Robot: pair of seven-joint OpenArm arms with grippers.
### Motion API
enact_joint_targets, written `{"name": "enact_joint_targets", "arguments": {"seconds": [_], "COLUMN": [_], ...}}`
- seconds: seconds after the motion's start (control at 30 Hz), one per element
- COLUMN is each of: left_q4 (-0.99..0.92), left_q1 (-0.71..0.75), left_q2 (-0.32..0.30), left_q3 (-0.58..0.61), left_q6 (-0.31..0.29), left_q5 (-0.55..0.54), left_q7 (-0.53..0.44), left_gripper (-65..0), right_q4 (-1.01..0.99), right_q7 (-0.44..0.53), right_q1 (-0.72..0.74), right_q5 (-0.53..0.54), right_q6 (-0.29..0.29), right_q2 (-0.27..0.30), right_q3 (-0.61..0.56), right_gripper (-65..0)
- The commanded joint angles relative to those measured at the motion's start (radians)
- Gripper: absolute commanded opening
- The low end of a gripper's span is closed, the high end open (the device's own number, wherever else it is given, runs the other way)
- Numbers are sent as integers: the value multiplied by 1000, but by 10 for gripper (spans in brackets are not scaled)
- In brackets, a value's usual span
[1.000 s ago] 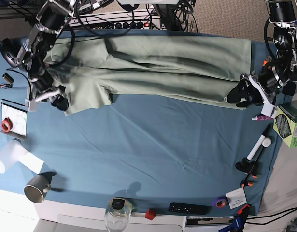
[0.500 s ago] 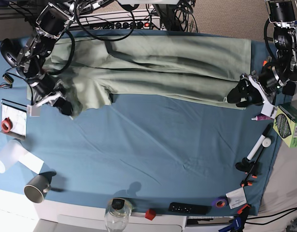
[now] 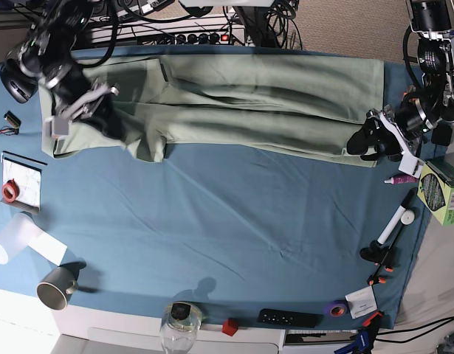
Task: Fold the T-shirt properly
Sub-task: 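Fold the shirt end at the right gripper inward over the shirt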
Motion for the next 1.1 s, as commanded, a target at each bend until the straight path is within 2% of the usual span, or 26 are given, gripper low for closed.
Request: {"name": "enact_joint_targets", "arguments": {"seconds": [0.0, 0.13, 0.4, 0.53, 0.77, 0.9, 1.07], "left_q4": [17, 17, 17, 17, 17, 17, 17], "left_q1": [-11, -11, -11, -11, -11, -11, -11], "left_q2": [-16, -14, 3, 11, 17, 16, 16], "left_q3": [-8, -8, -8, -8, -8, -8, -8], "left_q6": [-9, -9, -9, -9, -9, -9, -9], "left_q5": [-26, -26, -26, -26, -26, -26, -26], "left_q7": [-24, -25, -32, -32, -32, -32, -32], "left_gripper": [-352, -352, -352, -352, -352, -352, -352], "right_q4": [21, 21, 21, 21, 21, 21, 21], "right_q7": [25, 21, -7, -19, -54, -92, -90], "right_q1": [-8, -61, -134, -161, -176, -176, -175], "right_q5": [45, 51, 49, 47, 48, 48, 51], "right_q6": [1, 1, 1, 1, 1, 1, 1], "right_q2": [3, -5, -5, -5, 3, 28, 48], "right_q3": [0, -46, -256, -306, -269, -218, -156], "right_gripper": [-650, -650, -650, -650, -650, -650, -650]}}
